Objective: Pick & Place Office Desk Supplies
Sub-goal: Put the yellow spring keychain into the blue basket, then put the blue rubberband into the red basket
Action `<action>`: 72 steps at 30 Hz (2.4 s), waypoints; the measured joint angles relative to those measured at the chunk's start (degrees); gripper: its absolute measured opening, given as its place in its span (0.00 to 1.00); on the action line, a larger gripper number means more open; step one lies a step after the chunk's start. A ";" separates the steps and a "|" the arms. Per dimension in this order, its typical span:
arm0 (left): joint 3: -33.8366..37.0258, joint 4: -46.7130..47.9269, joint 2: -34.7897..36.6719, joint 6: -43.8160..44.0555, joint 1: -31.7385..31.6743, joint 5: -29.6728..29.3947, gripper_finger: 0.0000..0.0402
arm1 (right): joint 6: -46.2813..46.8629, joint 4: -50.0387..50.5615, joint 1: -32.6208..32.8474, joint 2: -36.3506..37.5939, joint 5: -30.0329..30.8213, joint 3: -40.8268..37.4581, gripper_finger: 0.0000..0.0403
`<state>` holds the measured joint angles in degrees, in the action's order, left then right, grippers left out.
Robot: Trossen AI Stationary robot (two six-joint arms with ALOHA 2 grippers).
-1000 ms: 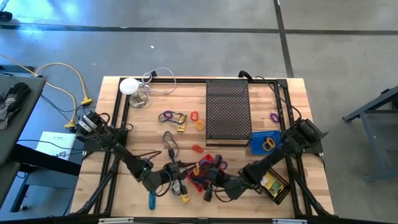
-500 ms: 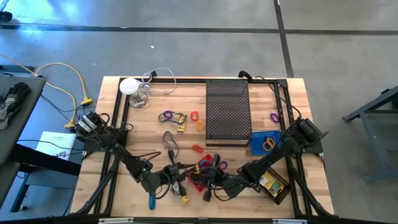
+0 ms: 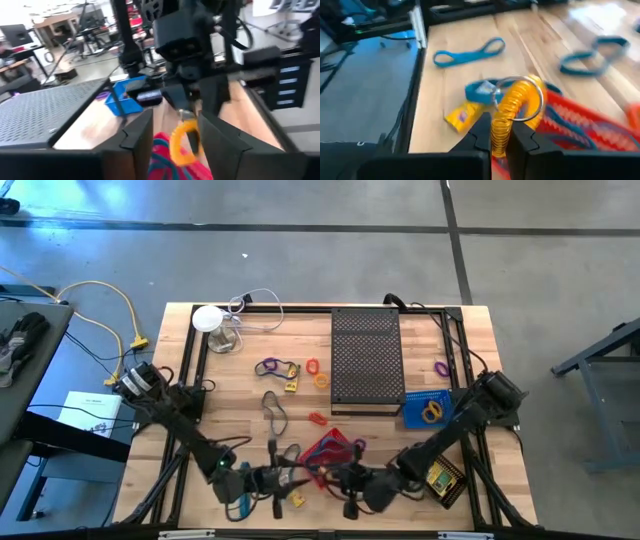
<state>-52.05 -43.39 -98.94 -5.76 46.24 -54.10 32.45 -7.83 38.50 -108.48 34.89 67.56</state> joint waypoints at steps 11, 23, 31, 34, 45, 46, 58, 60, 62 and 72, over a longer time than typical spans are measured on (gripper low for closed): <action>0.00 0.08 0.00 -0.10 1.05 0.23 0.41 | 28.83 30.32 12.16 8.06 17.38 0.01 0.03; 0.04 4.05 0.00 0.17 1.05 0.63 0.41 | 90.42 83.04 18.82 11.04 2.03 -0.01 0.04; 0.05 5.70 0.00 2.63 1.05 0.61 0.41 | 102.11 97.33 16.12 11.80 -5.22 -2.37 0.05; 0.06 5.86 0.00 3.91 1.03 0.61 0.41 | 101.85 97.69 13.38 12.45 -5.44 -4.56 0.05; 0.07 7.27 -0.24 4.24 0.86 0.59 0.41 | 96.76 96.56 5.41 13.06 -9.60 -11.94 0.07; 0.07 7.55 -0.24 4.13 0.77 0.60 0.41 | 96.64 96.55 5.12 13.05 -9.59 -11.96 0.08; 0.09 8.87 -0.26 5.81 0.33 0.57 0.41 | 93.39 97.84 4.67 13.05 -8.74 -11.13 0.40; 0.09 8.89 -0.26 5.80 0.33 0.57 0.41 | 93.27 97.74 5.24 13.22 -5.81 -9.52 0.44; 0.09 8.88 -0.26 6.00 0.33 0.56 0.41 | 93.05 97.84 6.20 13.94 -1.17 -7.65 0.48; 0.09 14.28 -0.26 12.66 3.09 6.26 0.41 | 83.13 80.21 15.95 14.27 30.39 -2.94 0.53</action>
<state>-51.96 -29.11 -99.20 6.90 49.33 -47.85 115.58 72.38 54.45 -94.21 65.28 64.62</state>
